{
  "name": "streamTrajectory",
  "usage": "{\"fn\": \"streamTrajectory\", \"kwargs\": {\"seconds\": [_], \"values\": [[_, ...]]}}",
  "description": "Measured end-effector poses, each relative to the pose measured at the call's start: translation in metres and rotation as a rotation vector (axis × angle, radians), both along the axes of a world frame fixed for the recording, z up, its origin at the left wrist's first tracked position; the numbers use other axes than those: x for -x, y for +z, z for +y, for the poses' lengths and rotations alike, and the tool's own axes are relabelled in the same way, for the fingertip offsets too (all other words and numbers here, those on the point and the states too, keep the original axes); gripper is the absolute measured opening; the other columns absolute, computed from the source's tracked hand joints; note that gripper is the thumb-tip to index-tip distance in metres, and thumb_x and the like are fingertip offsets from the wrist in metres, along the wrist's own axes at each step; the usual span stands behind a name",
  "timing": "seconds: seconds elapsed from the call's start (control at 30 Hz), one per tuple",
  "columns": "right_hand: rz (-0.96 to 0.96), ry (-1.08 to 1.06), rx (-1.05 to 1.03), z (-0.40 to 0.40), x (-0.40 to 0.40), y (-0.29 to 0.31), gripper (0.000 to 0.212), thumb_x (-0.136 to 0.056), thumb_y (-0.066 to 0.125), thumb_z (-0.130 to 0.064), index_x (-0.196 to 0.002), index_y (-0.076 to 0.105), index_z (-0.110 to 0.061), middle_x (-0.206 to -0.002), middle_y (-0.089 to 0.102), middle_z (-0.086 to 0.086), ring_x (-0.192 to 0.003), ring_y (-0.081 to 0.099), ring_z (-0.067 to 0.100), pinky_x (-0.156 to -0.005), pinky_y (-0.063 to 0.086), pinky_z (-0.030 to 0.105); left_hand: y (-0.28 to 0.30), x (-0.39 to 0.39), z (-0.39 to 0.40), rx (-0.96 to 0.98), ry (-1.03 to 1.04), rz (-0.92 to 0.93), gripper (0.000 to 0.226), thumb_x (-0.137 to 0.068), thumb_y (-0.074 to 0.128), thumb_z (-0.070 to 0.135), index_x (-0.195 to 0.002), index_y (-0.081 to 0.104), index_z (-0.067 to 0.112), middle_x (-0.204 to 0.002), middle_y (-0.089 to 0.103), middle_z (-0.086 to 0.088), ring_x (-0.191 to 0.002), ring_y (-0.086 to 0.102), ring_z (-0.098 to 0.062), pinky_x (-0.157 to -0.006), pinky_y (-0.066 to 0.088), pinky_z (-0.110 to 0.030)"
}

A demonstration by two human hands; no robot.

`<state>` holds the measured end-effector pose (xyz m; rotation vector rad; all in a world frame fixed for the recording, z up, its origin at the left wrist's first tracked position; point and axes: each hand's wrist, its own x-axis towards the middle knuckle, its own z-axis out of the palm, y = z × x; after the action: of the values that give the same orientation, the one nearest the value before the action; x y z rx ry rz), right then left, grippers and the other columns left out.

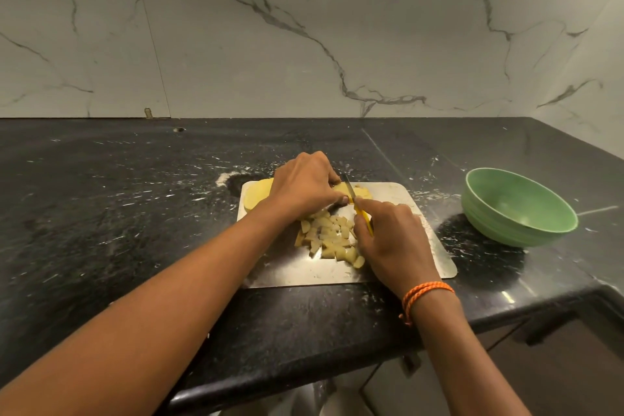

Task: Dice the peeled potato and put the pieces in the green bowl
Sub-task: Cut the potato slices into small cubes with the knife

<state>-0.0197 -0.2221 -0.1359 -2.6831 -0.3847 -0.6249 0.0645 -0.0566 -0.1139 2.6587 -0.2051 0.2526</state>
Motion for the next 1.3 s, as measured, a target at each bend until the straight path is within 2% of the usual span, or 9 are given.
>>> {"fn": "streamTrajectory", "kwargs": {"seconds": [0.13,0.33,0.53,0.67,0.73,0.83,0.9,1.07,1.3], "values": [[0.036,0.0,0.018,0.004,0.002,0.003,0.027,-0.099,0.054,-0.029,-0.12,0.068,-0.018,-0.09,0.071,0.01,-0.085,0.062,0.033,-0.07,0.052,0.045,-0.001,0.001,-0.002,0.004,0.014,-0.009,0.046,-0.08,0.088,0.053,-0.116,0.082,0.025,-0.107,0.081,0.006,-0.091,0.071,-0.018,-0.085,0.063,-0.041],[0.059,0.034,-0.036,-0.005,0.015,0.006,0.026,-0.095,0.06,-0.027,-0.114,0.07,-0.013,-0.065,0.06,-0.001,-0.065,0.056,0.025,-0.063,0.051,0.042,-0.002,0.0,-0.003,-0.018,0.033,-0.024,0.044,-0.081,0.086,0.054,-0.115,0.082,0.026,-0.106,0.08,0.006,-0.089,0.069,-0.018,-0.081,0.061,-0.037],[0.103,0.081,-0.132,-0.026,0.048,0.009,0.036,-0.096,0.065,-0.028,-0.132,0.066,-0.025,-0.066,0.059,-0.013,-0.06,0.054,0.009,-0.062,0.053,0.037,-0.002,-0.002,-0.002,-0.012,0.025,-0.012,0.047,-0.083,0.085,0.056,-0.118,0.081,0.026,-0.1,0.079,0.008,-0.081,0.066,-0.014,-0.076,0.059,-0.034],[-0.014,0.055,-0.205,-0.024,0.05,0.011,0.038,-0.096,0.066,-0.026,-0.134,0.064,-0.026,-0.052,0.046,-0.017,-0.048,0.045,0.007,-0.051,0.039,0.025,0.002,-0.004,0.004,-0.023,-0.016,0.035,0.05,-0.078,0.088,0.058,-0.118,0.081,0.03,-0.103,0.08,0.009,-0.085,0.068,-0.014,-0.077,0.06,-0.035],[-0.072,0.017,-0.206,-0.019,0.044,0.01,0.038,-0.097,0.065,-0.026,-0.135,0.063,-0.025,-0.055,0.05,-0.016,-0.049,0.046,0.005,-0.052,0.041,0.027,0.004,-0.004,0.007,-0.012,-0.024,0.047,0.05,-0.075,0.09,0.058,-0.116,0.082,0.031,-0.103,0.081,0.01,-0.088,0.069,-0.013,-0.077,0.06,-0.036],[-0.088,-0.017,-0.139,-0.009,0.032,0.008,0.036,-0.097,0.062,-0.027,-0.133,0.065,-0.025,-0.07,0.07,0.002,-0.062,0.063,0.023,-0.056,0.05,0.038,0.006,-0.005,0.012,0.017,-0.027,0.052,0.046,-0.075,0.091,0.056,-0.112,0.083,0.031,-0.099,0.081,0.01,-0.087,0.069,-0.011,-0.072,0.058,-0.034],[-0.095,-0.017,-0.098,-0.003,0.023,0.006,0.035,-0.097,0.061,-0.026,-0.131,0.066,-0.024,-0.076,0.072,0.008,-0.069,0.065,0.03,-0.057,0.047,0.036,0.006,-0.006,0.014,0.029,-0.028,0.058,0.041,-0.077,0.091,0.052,-0.111,0.084,0.031,-0.099,0.081,0.01,-0.087,0.069,-0.011,-0.07,0.055,-0.033],[-0.107,-0.013,-0.03,0.004,0.016,0.005,0.03,-0.097,0.058,-0.025,-0.125,0.069,-0.023,-0.074,0.07,0.01,-0.069,0.061,0.029,-0.056,0.033,0.032,0.003,-0.005,0.01,0.021,-0.004,0.013,0.039,-0.077,0.09,0.055,-0.109,0.084,0.033,-0.097,0.081,0.011,-0.087,0.069,-0.011,-0.071,0.057,-0.032],[-0.123,0.012,-0.03,0.006,0.017,0.005,0.03,-0.097,0.06,-0.023,-0.125,0.068,-0.024,-0.07,0.068,0.008,-0.065,0.06,0.028,-0.053,0.045,0.036,0.003,-0.004,0.006,0.014,0.031,-0.003,0.042,-0.076,0.089,0.058,-0.106,0.085,0.029,-0.092,0.081,0.009,-0.08,0.068,-0.009,-0.061,0.053,-0.027]]}}
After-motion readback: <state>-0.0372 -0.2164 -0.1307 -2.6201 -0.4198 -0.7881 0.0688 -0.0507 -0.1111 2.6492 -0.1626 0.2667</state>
